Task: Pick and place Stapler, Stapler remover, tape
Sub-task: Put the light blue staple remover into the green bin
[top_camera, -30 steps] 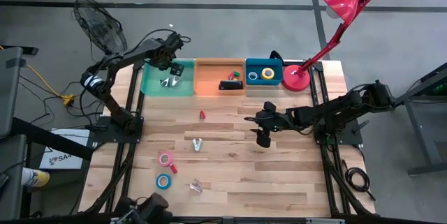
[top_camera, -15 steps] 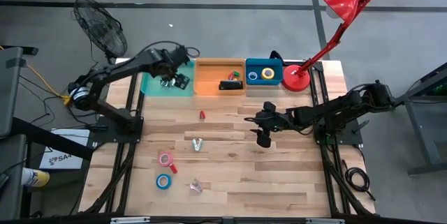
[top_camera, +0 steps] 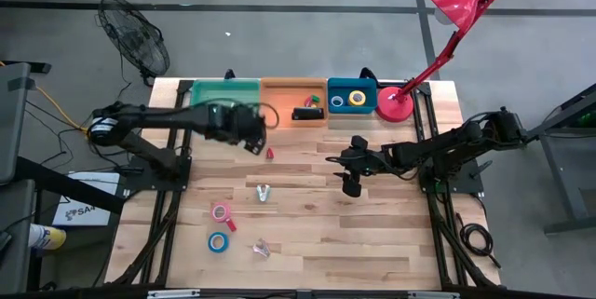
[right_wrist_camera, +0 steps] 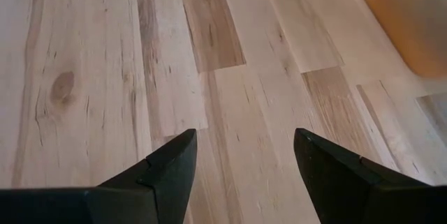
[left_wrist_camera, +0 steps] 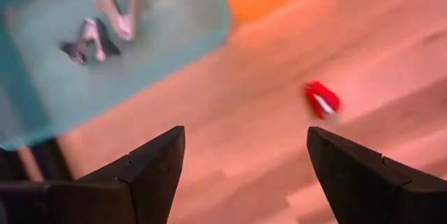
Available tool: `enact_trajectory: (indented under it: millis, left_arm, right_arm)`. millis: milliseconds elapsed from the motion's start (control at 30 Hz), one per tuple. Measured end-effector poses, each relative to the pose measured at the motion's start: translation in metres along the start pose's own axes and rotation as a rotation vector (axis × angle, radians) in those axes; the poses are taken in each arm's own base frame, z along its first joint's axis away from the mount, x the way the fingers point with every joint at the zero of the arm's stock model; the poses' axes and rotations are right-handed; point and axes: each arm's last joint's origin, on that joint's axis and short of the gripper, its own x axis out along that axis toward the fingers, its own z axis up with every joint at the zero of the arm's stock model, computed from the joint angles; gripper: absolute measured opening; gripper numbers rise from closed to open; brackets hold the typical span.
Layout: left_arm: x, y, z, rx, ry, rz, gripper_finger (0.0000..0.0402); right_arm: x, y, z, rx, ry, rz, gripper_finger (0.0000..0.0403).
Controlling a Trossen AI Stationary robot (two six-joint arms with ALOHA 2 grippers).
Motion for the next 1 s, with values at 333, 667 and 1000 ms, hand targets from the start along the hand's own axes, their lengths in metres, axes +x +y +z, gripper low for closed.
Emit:
enact_trajectory:
  millis: [333, 667, 1000]
  left_arm:
    - [-0.013, -0.048, -0.067, -0.093, -0.014, -0.057, 0.0293]
    - [0.011, -0.098, -0.125, -0.163, 0.016, -0.076, 0.0293]
    - [0.039, -0.127, -0.156, -0.215, 0.046, -0.107, 0.0293]
  right_arm:
    - [0.000, 0.000, 0.000, -0.018, 0.001, 0.003, 0.0231]
    - [0.000, 0.001, 0.000, -0.042, 0.004, 0.022, 0.0231]
    - [0.000, 0.001, 0.000, -0.060, 0.002, 0.026, 0.0231]
